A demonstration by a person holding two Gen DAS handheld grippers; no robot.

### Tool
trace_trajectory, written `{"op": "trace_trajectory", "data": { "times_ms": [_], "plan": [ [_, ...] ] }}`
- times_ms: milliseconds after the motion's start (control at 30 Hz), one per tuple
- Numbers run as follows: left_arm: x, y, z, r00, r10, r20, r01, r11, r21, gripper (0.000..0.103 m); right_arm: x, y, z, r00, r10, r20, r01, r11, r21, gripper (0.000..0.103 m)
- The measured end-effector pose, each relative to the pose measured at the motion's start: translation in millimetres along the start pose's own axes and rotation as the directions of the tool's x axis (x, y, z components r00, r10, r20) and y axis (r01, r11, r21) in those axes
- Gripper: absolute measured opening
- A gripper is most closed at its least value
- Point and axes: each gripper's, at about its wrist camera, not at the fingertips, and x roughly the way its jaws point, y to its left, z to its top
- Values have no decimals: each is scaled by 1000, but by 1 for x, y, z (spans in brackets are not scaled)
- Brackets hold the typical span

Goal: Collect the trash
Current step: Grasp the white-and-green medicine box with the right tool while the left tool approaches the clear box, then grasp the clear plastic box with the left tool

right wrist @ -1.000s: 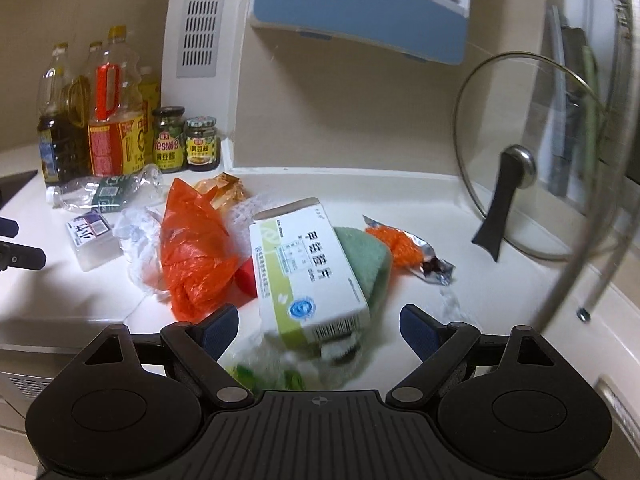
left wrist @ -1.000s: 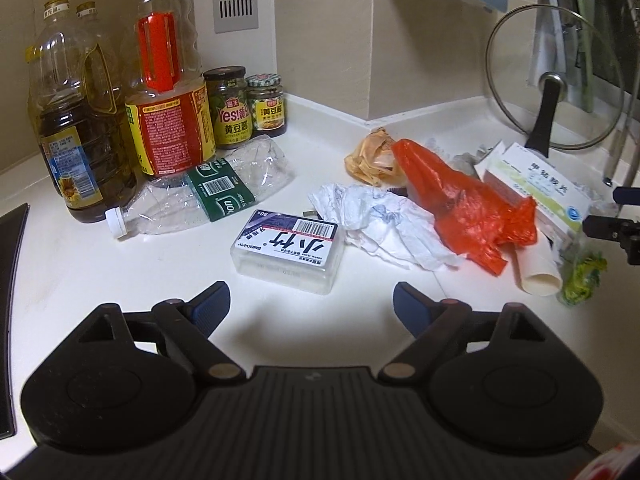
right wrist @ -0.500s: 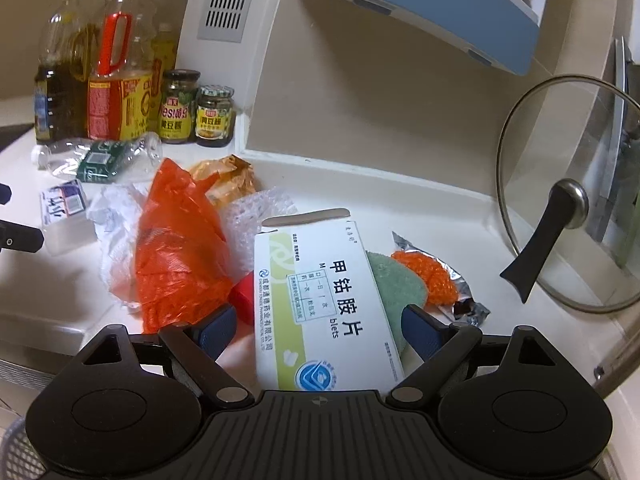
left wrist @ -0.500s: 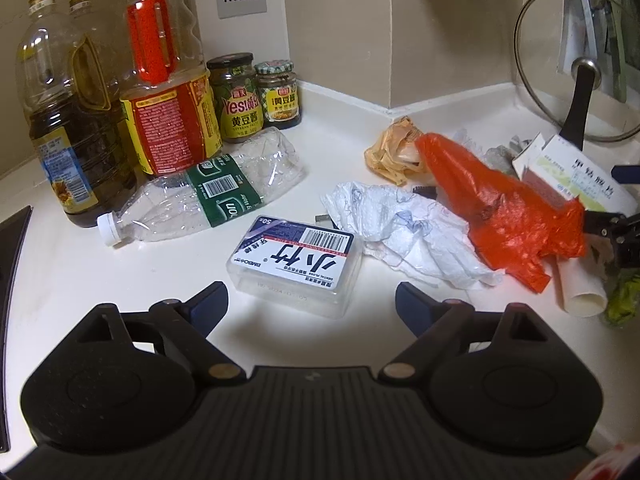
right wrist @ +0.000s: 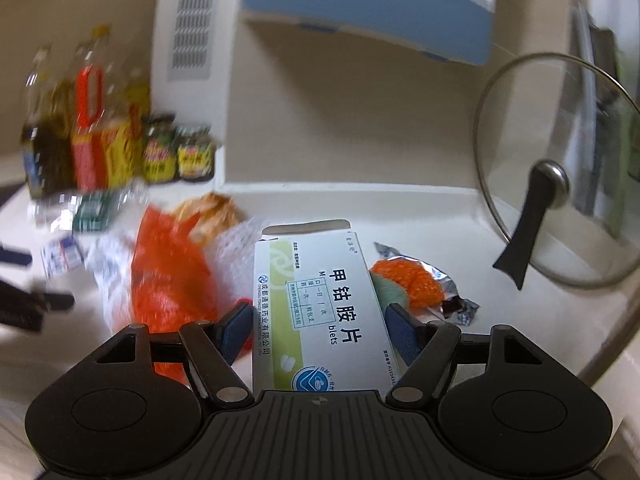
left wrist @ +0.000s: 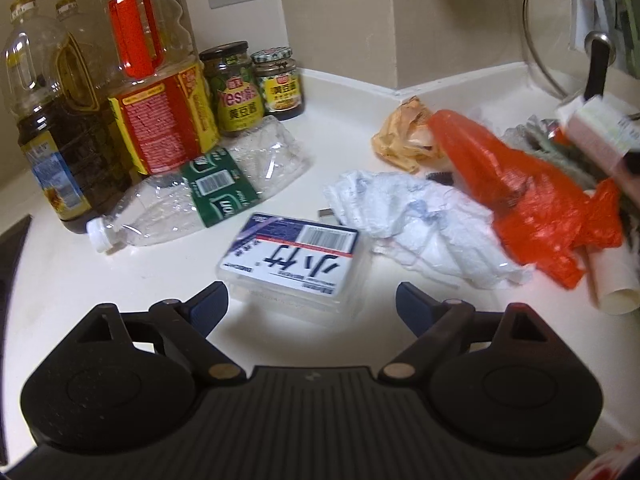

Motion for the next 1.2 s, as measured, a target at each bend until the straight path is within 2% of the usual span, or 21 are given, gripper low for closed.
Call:
{"op": "trace_trajectory", "data": {
  "times_ms": [100,233,433,500,600,700,833,1000,1200],
  "plan": [
    [2,9,-2,999,34,-3,-34,999,-7,90,-5,-9,1,1000,3,9,-3,998,57,72],
    [2,33,-7,997,77,-16,-78,995,-60,90,-10,-18,-1,1000,-5,13,3,994,107,72],
    [3,73,-15,986,159,-51,-164,979,-121,90,-9,-24,-7,1000,-11,1,10,988,152,72],
    [0,82,-16,989,138,-59,-145,979,-145,90,-8,-25,-7,1000,-11,2,11,987,163,72],
    [-10,85,-12,999,38,-39,-44,984,-174,90,-7,-26,-6,1000,-11,5,10,985,174,72],
    [-12,80,-3,999,-28,-15,24,978,-207,91,-6,-25,-4,1000,-11,10,9,984,180,72],
    [4,66,11,1000,-14,-18,10,979,-202,92,-7,-24,-2,1000,-13,13,10,983,182,72],
    [29,63,22,998,22,-65,-34,983,-182,91,-11,-24,-1,1000,-14,19,10,982,189,72],
    [38,64,24,995,3,-97,-19,986,-166,75,-17,-21,-4,1000,-18,14,15,981,192,72]
  ]
}}
